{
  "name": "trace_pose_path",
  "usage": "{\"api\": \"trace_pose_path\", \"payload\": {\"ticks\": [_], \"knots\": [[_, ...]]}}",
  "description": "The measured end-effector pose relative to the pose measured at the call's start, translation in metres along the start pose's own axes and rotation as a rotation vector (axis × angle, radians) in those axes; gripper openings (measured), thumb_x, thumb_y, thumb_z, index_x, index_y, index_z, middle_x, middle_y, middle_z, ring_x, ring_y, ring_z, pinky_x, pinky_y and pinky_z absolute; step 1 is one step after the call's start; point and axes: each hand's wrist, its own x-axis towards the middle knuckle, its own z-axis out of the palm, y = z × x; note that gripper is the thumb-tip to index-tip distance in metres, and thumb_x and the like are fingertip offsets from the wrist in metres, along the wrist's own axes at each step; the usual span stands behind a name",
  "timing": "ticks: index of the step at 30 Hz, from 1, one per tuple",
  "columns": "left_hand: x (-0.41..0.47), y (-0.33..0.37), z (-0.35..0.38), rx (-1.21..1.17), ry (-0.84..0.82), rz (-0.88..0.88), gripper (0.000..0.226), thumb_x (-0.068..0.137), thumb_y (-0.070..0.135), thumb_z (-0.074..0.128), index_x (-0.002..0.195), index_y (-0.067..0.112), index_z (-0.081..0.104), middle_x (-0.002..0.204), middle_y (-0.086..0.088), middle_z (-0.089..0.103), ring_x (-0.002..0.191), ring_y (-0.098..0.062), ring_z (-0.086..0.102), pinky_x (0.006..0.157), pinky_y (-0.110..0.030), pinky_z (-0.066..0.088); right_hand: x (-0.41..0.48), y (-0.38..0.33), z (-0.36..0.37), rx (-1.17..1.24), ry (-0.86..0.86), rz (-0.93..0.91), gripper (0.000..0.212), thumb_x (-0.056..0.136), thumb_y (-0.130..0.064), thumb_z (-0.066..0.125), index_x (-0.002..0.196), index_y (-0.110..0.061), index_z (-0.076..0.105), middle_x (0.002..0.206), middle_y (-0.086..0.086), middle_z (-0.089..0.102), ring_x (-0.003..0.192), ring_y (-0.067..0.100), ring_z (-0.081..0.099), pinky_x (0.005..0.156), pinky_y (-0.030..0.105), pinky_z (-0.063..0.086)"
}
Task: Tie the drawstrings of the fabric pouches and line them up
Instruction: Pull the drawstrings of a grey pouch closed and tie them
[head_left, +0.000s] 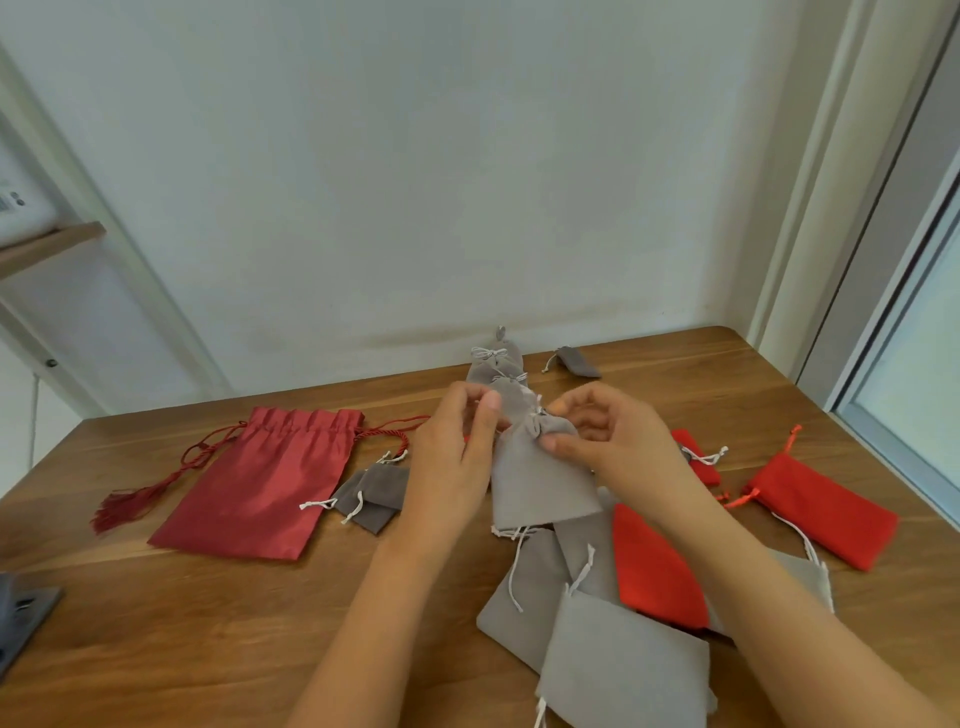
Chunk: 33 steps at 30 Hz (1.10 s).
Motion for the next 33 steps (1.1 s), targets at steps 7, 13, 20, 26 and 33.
{"api": "trace_pose_path", "payload": {"ticks": [7,13,20,26,33], "knots": [[0.024,-0.042,0.009,0.450,-0.295,-0.384,0.047,0.088,0.038,0.065,0.126,0.015,0.050,0.126,-0.002,0.056,0.115,-0.019,0.053,0.093,-0.033,0.045,0.023,0.000,-0.025,0.127,0.190,0.155,0.034,0.079,0.008,0.070,0.102,-0.012,0.056,0.096,0.007,0.068,0.085,0.018,0.065,0.068,0.027,0.053],[0.026,-0.047,0.010,0.539,-0.335,-0.441,0.053,0.080,0.037,0.075,0.123,0.015,0.052,0.129,-0.008,0.049,0.114,-0.024,0.052,0.091,-0.033,0.042,0.060,-0.002,-0.020,0.317,0.060,0.311,0.026,0.083,0.014,0.062,0.101,-0.003,0.056,0.096,0.010,0.061,0.084,0.017,0.063,0.066,0.023,0.057],[0.027,-0.047,0.005,0.553,-0.404,-0.406,0.040,0.082,0.037,0.073,0.112,0.016,0.059,0.125,-0.006,0.047,0.109,-0.022,0.052,0.089,-0.031,0.042,0.105,0.016,0.018,0.236,-0.105,0.418,0.022,0.087,0.009,0.060,0.109,0.008,0.062,0.099,0.009,0.065,0.089,0.018,0.063,0.070,0.023,0.057],[0.027,-0.051,-0.008,0.650,-0.542,-0.436,0.047,0.079,0.038,0.076,0.114,0.012,0.059,0.119,-0.009,0.058,0.106,-0.024,0.056,0.084,-0.034,0.045,0.122,0.043,0.042,-0.285,-0.036,0.429,0.021,0.078,-0.006,0.077,0.096,-0.007,0.066,0.091,0.004,0.062,0.082,0.017,0.058,0.069,0.028,0.050],[0.022,-0.052,-0.025,0.772,-0.621,-0.510,0.051,0.080,0.039,0.075,0.117,0.008,0.059,0.120,-0.009,0.060,0.107,-0.025,0.059,0.083,-0.034,0.048,0.116,0.043,0.059,-0.609,0.076,0.374,0.071,0.075,-0.016,0.081,0.128,-0.002,0.037,0.119,0.013,0.056,0.116,0.029,0.055,0.079,0.032,0.044]]}}
